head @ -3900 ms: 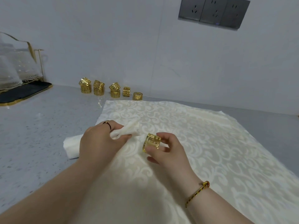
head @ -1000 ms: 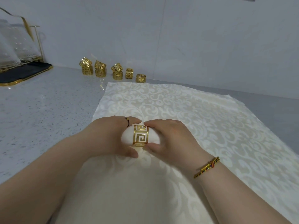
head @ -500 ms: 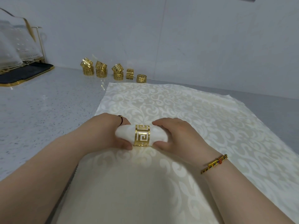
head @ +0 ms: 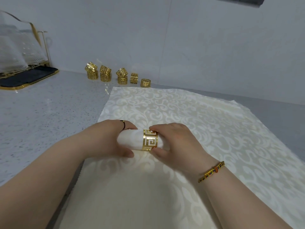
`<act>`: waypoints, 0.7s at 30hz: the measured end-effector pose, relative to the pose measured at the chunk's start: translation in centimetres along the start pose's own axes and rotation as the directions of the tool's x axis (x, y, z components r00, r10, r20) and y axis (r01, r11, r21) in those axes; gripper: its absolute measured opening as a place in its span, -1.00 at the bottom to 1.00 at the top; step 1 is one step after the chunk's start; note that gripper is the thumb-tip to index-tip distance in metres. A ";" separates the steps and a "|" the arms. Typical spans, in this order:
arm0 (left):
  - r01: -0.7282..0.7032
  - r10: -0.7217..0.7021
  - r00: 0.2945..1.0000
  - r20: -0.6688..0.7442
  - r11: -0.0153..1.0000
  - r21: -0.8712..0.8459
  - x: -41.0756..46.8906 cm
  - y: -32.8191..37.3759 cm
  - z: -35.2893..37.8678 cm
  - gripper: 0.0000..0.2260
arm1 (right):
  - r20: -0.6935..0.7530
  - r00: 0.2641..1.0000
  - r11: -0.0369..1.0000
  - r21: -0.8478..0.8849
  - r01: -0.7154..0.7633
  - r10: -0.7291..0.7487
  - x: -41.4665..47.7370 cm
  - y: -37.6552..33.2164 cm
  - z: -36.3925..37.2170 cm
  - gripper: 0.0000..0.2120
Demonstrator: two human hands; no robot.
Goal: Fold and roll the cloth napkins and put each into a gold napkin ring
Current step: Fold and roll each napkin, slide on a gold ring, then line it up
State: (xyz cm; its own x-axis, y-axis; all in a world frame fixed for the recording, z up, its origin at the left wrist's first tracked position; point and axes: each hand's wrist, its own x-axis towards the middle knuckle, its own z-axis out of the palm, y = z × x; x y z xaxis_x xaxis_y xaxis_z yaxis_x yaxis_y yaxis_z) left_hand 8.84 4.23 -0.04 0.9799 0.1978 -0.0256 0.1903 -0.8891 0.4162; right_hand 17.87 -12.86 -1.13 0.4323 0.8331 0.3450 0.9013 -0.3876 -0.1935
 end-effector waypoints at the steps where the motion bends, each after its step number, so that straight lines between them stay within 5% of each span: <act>1: -0.009 0.009 1.000 0.004 1.000 -0.002 -0.1 0.0 -0.1 -0.53 | -0.003 1.000 1.000 -0.008 0.000 0.000 -0.1 0.1 0.1 -0.59; 7: -0.022 0.028 0.987 -0.159 0.999 0.042 -0.7 0.4 0.4 -0.70 | -0.066 0.998 0.994 -0.112 0.004 -0.012 -0.2 -0.2 0.7 -0.49; 14: 0.095 -0.074 0.939 -0.336 0.994 0.046 -4.8 -2.1 -0.7 -0.73 | -0.115 0.991 0.997 0.043 -0.067 0.072 0.0 -2.7 0.4 -0.40; 21: 0.328 -0.341 0.793 -0.505 0.937 -0.118 -10.4 -8.8 -3.2 -0.81 | 0.182 0.981 0.958 0.262 -0.113 0.066 4.2 -8.7 1.9 -0.48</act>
State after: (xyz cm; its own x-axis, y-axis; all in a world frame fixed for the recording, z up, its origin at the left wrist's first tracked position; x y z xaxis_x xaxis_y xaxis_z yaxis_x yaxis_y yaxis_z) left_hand -3.22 11.36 -0.55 0.6817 0.6685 0.2972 0.4929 -0.7199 0.4887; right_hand 11.74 -5.23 0.21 0.4783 0.8637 0.1591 0.8079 -0.3616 -0.4654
